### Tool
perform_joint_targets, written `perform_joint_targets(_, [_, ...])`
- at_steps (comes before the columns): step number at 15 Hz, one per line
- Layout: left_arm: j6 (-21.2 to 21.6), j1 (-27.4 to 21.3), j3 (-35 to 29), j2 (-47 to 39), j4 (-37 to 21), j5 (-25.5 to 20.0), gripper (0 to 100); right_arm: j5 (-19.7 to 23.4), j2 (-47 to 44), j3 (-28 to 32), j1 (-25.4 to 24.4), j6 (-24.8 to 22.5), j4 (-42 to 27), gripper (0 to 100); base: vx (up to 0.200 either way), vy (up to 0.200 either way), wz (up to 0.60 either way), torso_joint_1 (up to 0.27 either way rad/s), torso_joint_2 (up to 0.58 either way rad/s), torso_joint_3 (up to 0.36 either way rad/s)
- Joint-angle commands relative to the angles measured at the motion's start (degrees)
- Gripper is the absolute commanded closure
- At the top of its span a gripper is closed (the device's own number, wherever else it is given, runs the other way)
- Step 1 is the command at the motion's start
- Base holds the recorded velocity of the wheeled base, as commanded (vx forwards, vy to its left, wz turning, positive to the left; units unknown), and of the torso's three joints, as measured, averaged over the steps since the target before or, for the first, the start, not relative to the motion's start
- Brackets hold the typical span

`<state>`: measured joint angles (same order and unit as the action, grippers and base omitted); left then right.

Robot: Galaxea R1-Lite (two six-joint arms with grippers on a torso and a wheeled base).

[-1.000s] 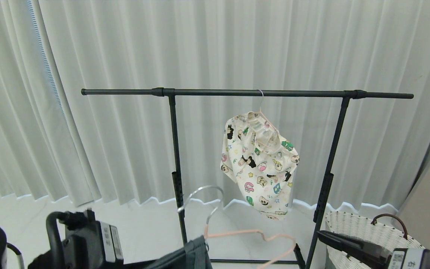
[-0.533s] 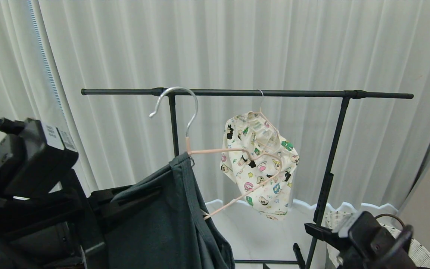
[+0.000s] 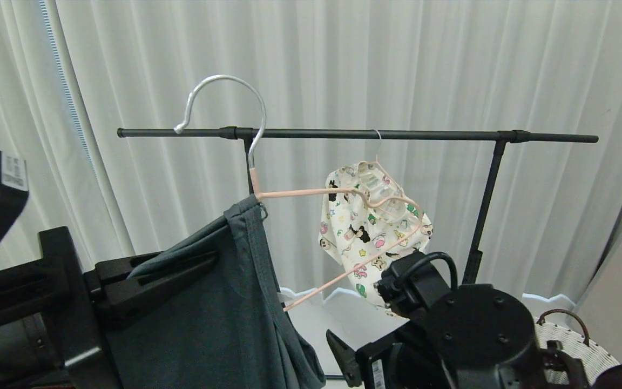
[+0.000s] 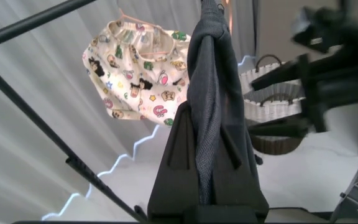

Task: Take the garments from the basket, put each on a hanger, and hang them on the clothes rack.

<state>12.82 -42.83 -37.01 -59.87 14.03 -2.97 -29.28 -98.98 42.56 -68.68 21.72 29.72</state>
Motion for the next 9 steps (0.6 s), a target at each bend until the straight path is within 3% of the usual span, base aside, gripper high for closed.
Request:
perform_joint_targets(1, [0.0, -0.2, 0.1, 1.1, -0.1, 0.0, 100, 0.0, -5.4, 3.9, -0.1, 0.0, 0.0, 0, 0.000, 0.000, 0.00, 0.000, 0.00, 0.000])
perform_joint_targets(9, [0.0, -0.2, -0.4, 1.2, 0.0, 0.0, 100, 0.1, -7.8, 4.6, -3.5, 0.6, -0.2, 0, 0.000, 0.000, 0.00, 0.000, 0.00, 0.000])
